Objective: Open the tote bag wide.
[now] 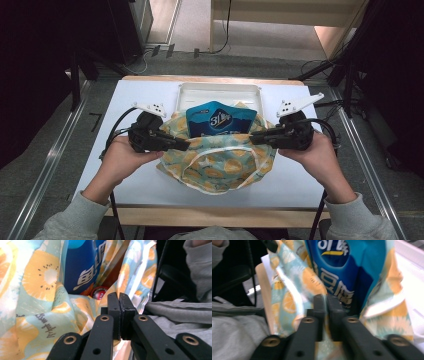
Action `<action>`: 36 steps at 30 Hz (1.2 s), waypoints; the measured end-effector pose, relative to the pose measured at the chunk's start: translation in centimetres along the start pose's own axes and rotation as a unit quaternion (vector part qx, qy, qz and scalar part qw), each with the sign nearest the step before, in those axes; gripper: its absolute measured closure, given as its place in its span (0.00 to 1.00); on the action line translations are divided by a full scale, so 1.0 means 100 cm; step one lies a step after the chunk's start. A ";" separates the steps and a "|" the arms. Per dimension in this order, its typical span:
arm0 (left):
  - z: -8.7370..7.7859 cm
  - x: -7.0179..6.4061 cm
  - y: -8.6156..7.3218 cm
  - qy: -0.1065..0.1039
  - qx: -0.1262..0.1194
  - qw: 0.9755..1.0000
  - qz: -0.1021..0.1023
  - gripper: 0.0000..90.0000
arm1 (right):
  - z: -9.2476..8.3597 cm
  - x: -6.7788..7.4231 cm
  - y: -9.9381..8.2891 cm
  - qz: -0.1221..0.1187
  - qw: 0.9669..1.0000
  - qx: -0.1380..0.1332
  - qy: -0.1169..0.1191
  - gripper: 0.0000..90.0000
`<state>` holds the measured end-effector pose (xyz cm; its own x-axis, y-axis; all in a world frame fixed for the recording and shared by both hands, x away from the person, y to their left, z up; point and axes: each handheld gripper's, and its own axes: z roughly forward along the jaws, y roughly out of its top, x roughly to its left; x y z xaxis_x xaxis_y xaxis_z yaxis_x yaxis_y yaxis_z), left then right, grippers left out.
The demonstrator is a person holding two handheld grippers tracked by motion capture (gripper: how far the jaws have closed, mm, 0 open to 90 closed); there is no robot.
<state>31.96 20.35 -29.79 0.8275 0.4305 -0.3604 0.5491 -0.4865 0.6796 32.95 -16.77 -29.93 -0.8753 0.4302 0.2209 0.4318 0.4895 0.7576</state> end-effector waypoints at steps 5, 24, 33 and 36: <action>-0.004 -0.009 -0.002 -0.003 -0.005 1.000 0.015 1.00 | -0.006 0.010 -0.001 0.007 1.000 -0.003 0.000 1.00; 0.012 -0.013 -0.030 -0.020 0.007 1.000 0.004 1.00 | -0.003 0.033 -0.034 -0.008 1.000 0.003 0.010 1.00; 0.027 0.003 -0.045 -0.014 0.024 0.999 -0.017 1.00 | 0.018 0.026 -0.049 0.010 1.000 0.019 0.018 1.00; 0.030 0.006 -0.050 -0.014 0.029 0.999 -0.023 1.00 | 0.025 0.023 -0.055 0.017 0.999 0.022 0.021 1.00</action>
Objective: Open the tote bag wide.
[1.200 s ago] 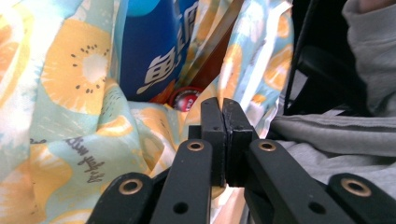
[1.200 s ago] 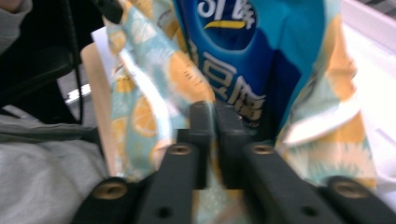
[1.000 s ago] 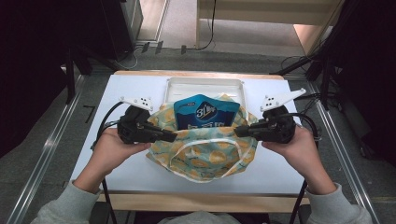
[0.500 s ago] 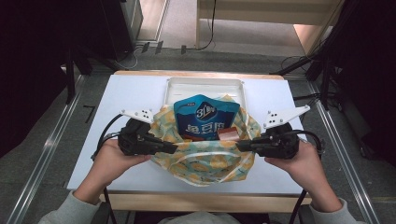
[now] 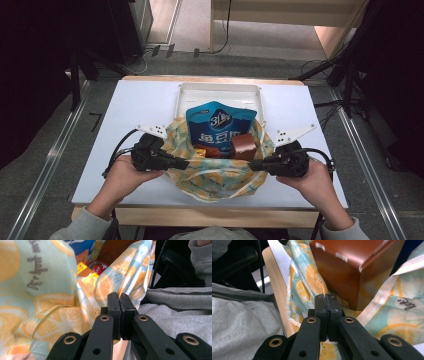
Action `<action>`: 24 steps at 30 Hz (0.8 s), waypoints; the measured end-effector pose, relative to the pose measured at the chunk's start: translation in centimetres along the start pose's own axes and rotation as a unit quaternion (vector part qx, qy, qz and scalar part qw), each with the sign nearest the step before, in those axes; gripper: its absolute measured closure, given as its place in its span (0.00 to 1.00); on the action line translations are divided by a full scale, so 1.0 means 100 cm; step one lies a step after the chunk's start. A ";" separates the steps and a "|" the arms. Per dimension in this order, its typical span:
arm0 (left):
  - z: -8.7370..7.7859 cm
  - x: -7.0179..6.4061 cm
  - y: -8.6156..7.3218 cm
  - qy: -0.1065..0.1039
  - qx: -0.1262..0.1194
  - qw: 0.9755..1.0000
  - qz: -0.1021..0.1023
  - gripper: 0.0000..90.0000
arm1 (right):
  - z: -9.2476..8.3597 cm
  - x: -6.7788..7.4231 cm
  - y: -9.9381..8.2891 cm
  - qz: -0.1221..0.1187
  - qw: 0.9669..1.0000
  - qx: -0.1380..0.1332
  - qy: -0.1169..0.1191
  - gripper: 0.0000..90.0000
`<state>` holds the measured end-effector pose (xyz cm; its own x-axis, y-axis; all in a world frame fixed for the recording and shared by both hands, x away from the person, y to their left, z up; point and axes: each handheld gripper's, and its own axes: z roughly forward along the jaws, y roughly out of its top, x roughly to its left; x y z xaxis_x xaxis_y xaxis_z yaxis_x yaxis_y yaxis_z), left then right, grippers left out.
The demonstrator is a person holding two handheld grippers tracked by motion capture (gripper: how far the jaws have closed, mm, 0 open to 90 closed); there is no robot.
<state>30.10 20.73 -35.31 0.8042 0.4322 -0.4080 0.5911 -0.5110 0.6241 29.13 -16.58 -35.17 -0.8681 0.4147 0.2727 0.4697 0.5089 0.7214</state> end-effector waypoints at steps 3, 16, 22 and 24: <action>0.003 0.003 -0.004 0.000 0.000 1.000 -0.003 1.00 | 0.006 -0.003 -0.006 -0.001 1.000 -0.002 0.002 1.00; 0.018 0.020 -0.020 0.008 0.016 1.000 -0.019 0.99 | 0.028 -0.015 -0.023 0.012 1.000 0.006 0.008 1.00; 0.012 0.019 -0.020 0.002 0.004 1.000 -0.021 0.88 | 0.019 -0.011 -0.020 0.008 1.000 -0.001 0.009 0.91; 0.004 0.017 -0.018 0.003 -0.004 1.000 -0.015 0.83 | 0.011 -0.009 -0.018 0.003 1.000 -0.004 0.004 0.88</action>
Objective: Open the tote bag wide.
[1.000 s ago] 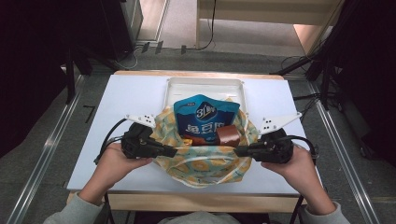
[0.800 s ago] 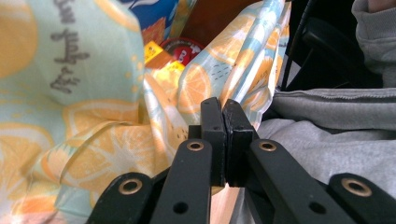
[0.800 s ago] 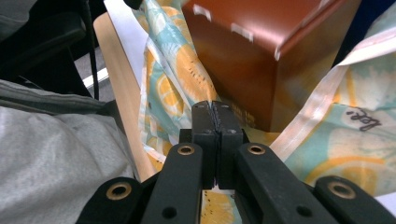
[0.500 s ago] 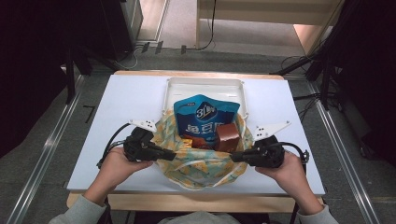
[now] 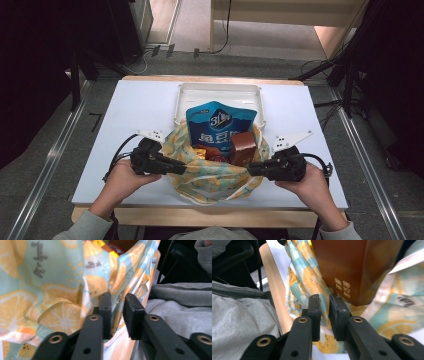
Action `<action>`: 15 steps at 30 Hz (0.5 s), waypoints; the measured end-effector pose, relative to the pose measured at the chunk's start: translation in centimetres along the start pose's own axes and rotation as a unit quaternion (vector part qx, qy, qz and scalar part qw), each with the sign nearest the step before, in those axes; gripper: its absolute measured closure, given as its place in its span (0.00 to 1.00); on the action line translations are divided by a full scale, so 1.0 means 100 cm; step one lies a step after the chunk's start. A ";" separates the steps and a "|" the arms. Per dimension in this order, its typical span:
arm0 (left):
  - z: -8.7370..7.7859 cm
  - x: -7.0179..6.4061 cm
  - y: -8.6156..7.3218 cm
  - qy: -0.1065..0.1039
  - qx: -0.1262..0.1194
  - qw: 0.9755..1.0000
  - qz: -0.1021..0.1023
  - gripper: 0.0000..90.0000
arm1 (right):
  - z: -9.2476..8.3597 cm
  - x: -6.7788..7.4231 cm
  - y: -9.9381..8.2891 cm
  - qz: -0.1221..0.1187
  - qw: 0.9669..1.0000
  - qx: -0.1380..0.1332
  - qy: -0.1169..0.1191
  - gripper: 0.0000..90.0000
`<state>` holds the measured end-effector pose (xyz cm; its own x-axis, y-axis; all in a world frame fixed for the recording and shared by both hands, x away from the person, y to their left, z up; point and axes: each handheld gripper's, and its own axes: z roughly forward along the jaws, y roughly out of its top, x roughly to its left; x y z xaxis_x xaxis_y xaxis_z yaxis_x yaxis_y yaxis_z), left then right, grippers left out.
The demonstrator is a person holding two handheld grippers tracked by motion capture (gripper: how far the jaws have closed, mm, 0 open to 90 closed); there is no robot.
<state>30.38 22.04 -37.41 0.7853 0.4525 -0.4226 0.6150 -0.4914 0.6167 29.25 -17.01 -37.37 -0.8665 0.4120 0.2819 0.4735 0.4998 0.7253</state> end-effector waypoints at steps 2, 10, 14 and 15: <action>-0.006 -0.003 0.003 0.001 -0.006 1.000 0.001 0.78 | -0.008 0.002 0.003 -0.001 1.000 -0.005 -0.007 0.85; -0.035 -0.015 0.019 0.006 -0.043 0.999 0.013 0.65 | -0.040 0.011 0.020 -0.005 0.999 -0.032 -0.021 0.79; -0.047 -0.015 0.031 0.022 -0.052 0.998 0.017 0.64 | -0.053 0.011 0.031 -0.009 0.998 -0.044 -0.032 0.77; -0.051 -0.014 0.034 0.025 -0.056 0.998 0.017 0.64 | -0.055 0.011 0.033 -0.009 0.998 -0.046 -0.035 0.77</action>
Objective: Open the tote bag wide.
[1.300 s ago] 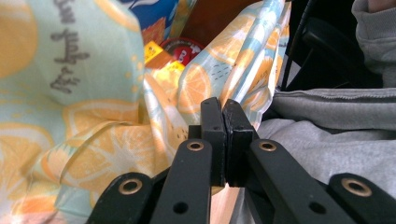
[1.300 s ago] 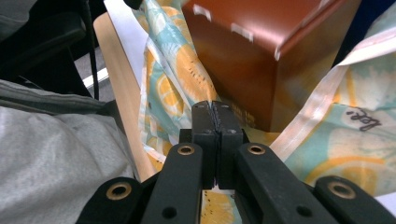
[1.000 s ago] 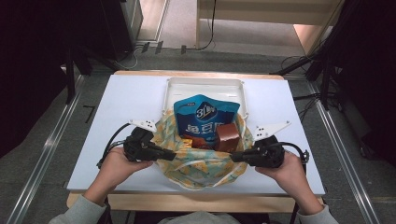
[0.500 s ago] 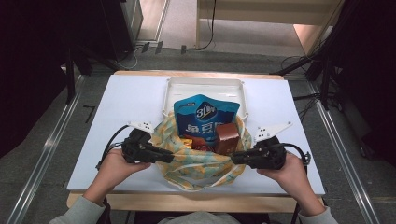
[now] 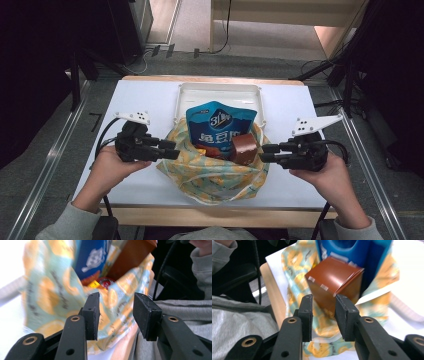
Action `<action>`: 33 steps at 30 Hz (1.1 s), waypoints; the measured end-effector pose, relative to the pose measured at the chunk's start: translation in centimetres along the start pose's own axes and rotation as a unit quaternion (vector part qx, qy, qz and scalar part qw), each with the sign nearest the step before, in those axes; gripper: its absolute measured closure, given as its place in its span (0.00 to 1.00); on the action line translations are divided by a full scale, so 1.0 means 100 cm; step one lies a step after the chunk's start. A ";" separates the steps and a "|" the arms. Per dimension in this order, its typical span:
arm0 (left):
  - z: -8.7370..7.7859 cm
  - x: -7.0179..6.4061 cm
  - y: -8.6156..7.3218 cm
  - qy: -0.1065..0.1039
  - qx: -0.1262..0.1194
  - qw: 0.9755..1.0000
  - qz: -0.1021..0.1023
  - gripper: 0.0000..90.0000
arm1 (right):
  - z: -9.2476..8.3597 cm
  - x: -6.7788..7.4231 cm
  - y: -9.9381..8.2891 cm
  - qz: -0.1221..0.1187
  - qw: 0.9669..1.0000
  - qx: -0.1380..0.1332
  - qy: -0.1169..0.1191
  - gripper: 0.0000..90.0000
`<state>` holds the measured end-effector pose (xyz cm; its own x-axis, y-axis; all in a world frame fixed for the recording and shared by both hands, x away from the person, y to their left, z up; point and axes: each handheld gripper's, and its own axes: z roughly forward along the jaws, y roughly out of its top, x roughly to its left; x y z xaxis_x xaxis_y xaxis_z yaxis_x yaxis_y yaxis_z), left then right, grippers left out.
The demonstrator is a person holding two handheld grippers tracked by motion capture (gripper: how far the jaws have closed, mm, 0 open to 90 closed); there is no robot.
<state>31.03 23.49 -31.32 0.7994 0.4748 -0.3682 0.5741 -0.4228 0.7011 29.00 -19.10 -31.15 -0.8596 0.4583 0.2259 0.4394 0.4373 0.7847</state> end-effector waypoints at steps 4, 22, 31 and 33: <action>-0.007 0.007 0.013 0.012 -0.008 1.000 -0.003 0.63 | -0.008 -0.007 0.012 0.005 1.000 -0.011 -0.016 0.76; 0.023 0.039 0.035 0.033 0.022 0.999 -0.009 0.54 | 0.024 -0.050 0.032 0.025 0.999 0.001 -0.040 0.63; 0.035 0.049 0.026 0.048 0.050 0.998 -0.013 0.66 | 0.039 -0.058 0.024 0.031 0.998 0.026 -0.048 0.74; 0.037 0.050 0.025 0.054 0.052 0.997 -0.011 0.68 | 0.040 -0.059 0.023 0.034 0.998 0.028 -0.047 0.77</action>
<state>37.16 21.98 -33.66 0.7658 0.5625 -0.3117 0.6114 -0.4865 0.6241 36.10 -17.69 -33.01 -0.7998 0.5581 0.2210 0.5130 0.4442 0.7345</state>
